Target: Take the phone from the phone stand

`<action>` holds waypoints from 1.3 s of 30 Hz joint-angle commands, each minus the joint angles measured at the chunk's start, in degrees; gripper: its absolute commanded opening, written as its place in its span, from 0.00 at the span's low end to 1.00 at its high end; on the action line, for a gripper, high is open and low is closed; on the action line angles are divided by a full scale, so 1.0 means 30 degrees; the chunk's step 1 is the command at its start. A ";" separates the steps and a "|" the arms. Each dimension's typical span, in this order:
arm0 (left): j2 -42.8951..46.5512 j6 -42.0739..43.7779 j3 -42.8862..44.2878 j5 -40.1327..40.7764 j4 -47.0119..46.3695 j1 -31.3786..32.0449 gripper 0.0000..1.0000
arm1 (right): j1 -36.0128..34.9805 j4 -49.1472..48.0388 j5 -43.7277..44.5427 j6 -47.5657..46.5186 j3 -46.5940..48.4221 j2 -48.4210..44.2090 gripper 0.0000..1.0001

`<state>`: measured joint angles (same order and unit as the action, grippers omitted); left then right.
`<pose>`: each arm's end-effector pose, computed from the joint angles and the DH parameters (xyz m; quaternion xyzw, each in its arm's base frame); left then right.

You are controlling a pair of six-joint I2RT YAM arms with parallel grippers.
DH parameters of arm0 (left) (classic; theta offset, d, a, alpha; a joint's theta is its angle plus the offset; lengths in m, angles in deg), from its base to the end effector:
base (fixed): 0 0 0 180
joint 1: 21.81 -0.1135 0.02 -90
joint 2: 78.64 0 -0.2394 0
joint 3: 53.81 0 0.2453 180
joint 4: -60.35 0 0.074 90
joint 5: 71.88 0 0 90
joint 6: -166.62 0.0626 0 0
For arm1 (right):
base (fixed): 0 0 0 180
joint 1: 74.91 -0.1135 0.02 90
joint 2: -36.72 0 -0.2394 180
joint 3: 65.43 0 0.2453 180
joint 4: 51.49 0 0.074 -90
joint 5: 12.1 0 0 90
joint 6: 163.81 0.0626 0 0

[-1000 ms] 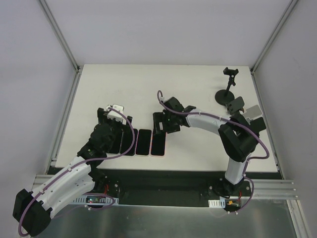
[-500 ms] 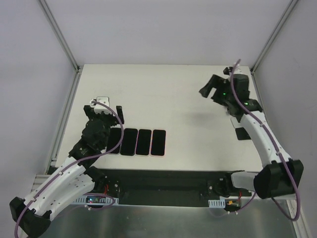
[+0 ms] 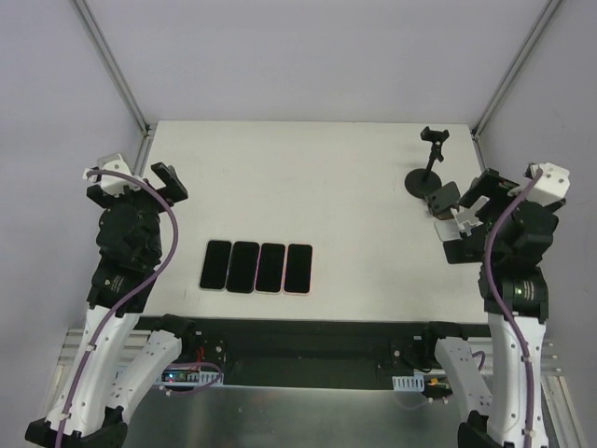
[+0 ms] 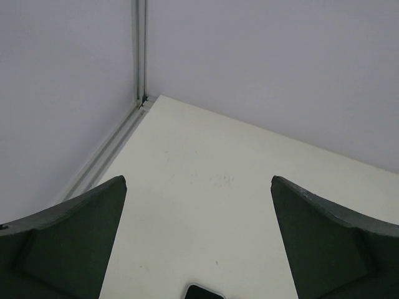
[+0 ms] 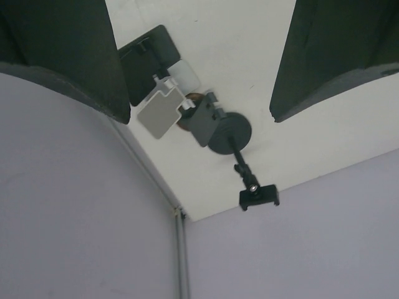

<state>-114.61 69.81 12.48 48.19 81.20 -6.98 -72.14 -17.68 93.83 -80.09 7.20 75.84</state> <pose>0.1670 -0.0118 0.3990 -0.1538 0.6365 0.0263 0.7553 0.1720 -0.0255 0.3993 0.0762 0.7048 -0.1530 0.6885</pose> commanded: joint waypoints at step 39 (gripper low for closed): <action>0.1617 0.3236 0.3275 0.2576 -0.1529 -0.0109 0.99 | 0.0045 -0.5029 0.3570 -0.5581 0.0311 -0.2669 0.96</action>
<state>-110.02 79.60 22.65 54.70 79.78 -7.02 -72.14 -28.85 105.48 -95.98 6.50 66.26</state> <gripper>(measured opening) 0.992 0.964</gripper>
